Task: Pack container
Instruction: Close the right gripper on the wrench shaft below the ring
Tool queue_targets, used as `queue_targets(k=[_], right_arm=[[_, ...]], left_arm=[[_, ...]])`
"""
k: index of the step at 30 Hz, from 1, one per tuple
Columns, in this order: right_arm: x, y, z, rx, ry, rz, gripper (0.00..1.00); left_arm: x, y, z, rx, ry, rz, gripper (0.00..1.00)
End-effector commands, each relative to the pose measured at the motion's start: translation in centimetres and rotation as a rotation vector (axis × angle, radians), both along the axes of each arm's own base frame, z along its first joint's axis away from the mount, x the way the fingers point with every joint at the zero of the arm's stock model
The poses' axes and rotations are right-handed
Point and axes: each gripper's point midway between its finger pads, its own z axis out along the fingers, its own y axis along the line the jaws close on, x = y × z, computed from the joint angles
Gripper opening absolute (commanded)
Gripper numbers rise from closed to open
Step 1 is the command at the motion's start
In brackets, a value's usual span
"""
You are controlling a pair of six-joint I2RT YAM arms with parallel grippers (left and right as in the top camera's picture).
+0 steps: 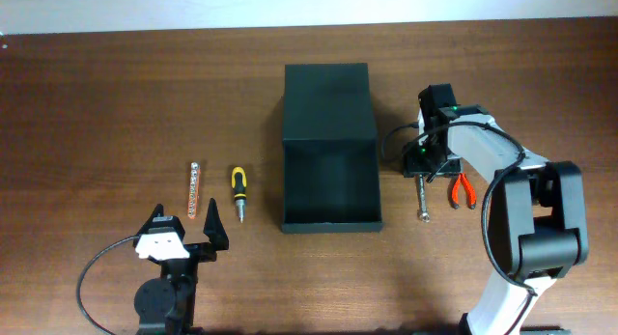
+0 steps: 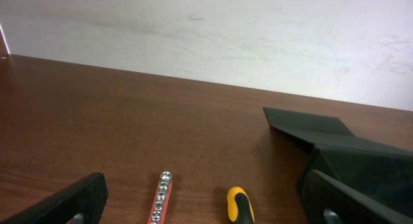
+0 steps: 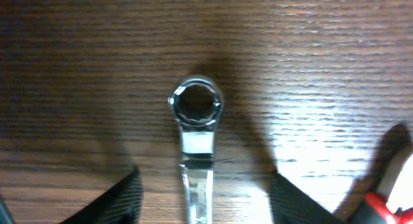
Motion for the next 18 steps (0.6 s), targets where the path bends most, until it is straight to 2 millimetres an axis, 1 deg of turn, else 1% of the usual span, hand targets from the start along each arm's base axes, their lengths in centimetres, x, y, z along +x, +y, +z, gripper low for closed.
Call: queue_targets(k=[1, 3, 10, 18], right_arm=[[-0.93, 0.60, -1.65, -0.014, 0.050, 0.016, 0.51], [-0.95, 0.80, -1.65, -0.014, 0.050, 0.022, 0.45], [-1.00, 0.90, -1.66, -0.015, 0.051, 0.025, 0.36], [-1.01, 0.90, -1.66, -0.014, 0.051, 0.024, 0.35]], left_arm=[[0.00, -0.21, -0.20, 0.016, 0.006, -0.012, 0.99], [0.00, -0.21, -0.20, 0.016, 0.006, -0.012, 0.99], [0.00, -0.21, -0.20, 0.016, 0.006, -0.012, 0.99], [0.00, -0.21, -0.20, 0.016, 0.006, -0.012, 0.99]])
